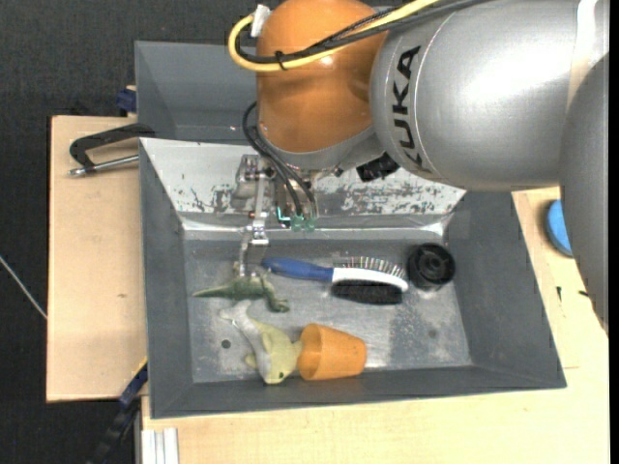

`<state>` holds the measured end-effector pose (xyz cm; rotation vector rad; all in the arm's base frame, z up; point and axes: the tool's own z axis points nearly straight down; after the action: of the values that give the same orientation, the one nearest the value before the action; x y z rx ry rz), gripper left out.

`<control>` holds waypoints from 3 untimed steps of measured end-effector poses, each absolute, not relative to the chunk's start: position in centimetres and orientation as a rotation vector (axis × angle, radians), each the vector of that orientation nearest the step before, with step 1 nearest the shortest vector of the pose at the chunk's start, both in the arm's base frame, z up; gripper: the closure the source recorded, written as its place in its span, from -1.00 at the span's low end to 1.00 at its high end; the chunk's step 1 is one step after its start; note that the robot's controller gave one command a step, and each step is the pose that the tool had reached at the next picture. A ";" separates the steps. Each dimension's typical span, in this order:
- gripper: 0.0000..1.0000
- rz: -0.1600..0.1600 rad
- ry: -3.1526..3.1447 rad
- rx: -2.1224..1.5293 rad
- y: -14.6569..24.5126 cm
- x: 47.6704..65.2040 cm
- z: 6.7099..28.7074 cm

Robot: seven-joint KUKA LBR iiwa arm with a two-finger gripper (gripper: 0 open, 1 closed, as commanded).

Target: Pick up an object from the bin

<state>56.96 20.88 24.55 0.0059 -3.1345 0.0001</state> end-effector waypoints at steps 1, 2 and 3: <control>-1.00 -0.011 -3.143 -0.243 16.6 55.4 7.4; -1.00 -0.006 -3.124 -0.392 15.2 57.0 10.2; -1.00 0.005 -3.129 -0.323 5.4 58.3 10.1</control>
Offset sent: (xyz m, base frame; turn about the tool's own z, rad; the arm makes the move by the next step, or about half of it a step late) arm -0.0196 -0.0443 -0.1755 0.1560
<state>58.34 5.38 10.11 -0.3233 -3.1286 0.0048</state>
